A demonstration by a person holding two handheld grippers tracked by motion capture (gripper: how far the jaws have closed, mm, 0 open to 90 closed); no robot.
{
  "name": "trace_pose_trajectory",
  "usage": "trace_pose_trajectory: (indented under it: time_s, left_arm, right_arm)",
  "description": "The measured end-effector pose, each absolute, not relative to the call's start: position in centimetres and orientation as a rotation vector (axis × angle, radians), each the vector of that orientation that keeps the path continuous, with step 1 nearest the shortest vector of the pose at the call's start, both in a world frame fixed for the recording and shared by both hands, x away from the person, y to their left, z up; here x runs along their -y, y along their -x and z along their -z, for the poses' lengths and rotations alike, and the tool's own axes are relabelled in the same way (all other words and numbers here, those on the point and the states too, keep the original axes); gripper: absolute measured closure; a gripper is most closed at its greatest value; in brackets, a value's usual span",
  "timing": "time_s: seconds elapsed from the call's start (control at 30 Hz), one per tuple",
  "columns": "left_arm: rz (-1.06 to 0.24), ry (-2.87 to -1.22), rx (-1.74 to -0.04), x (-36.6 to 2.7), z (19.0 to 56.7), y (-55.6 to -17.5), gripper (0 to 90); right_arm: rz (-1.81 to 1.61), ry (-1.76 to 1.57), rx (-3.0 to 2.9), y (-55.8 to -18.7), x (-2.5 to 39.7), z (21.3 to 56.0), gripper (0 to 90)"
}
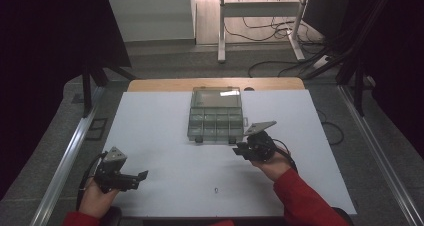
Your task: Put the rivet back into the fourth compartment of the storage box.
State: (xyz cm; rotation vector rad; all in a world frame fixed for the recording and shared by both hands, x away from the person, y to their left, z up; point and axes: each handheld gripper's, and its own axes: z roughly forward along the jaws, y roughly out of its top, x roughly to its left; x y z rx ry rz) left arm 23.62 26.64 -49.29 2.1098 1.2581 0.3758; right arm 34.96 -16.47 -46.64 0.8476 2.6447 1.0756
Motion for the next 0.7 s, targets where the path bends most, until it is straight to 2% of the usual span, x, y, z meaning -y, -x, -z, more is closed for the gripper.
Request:
trace_pose_trajectory:
  time_s: [0.7]
  left_arm:
    - [-0.377, -2.107, -1.258, -26.7, 49.3, -23.7, 3.5]
  right_arm:
    - [-1.077, -0.912, -2.557, -39.5, 16.4, 45.4, 72.4]
